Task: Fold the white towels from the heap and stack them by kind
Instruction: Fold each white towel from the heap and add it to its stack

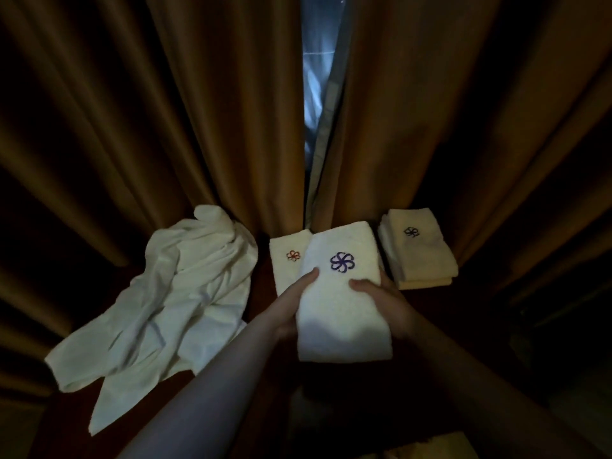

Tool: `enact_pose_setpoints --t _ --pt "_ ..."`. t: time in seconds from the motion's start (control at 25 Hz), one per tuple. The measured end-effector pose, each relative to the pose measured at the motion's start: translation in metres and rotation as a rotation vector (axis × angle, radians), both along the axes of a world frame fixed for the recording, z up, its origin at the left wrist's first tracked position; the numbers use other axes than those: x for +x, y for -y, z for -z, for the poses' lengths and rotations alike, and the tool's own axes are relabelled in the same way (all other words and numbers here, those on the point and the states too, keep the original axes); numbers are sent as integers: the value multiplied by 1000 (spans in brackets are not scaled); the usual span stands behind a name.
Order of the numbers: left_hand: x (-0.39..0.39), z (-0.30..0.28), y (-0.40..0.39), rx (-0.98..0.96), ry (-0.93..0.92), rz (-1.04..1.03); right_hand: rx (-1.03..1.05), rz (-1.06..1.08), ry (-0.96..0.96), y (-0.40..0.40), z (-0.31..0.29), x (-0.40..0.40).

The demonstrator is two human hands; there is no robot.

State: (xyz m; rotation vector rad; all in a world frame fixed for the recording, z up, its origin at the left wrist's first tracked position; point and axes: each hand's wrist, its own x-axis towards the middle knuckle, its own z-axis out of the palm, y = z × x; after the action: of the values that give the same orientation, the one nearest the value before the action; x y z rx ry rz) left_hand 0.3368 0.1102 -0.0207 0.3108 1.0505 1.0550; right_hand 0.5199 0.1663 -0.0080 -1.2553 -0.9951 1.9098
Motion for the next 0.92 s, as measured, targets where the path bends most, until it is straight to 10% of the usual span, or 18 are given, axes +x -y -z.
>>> enact_pose_setpoints --t 0.52,0.92 --pt "141 8 -149 81 -611 22 100 87 63 -116 9 128" --pt "202 37 -270 65 -588 -136 207 27 257 -266 45 175"
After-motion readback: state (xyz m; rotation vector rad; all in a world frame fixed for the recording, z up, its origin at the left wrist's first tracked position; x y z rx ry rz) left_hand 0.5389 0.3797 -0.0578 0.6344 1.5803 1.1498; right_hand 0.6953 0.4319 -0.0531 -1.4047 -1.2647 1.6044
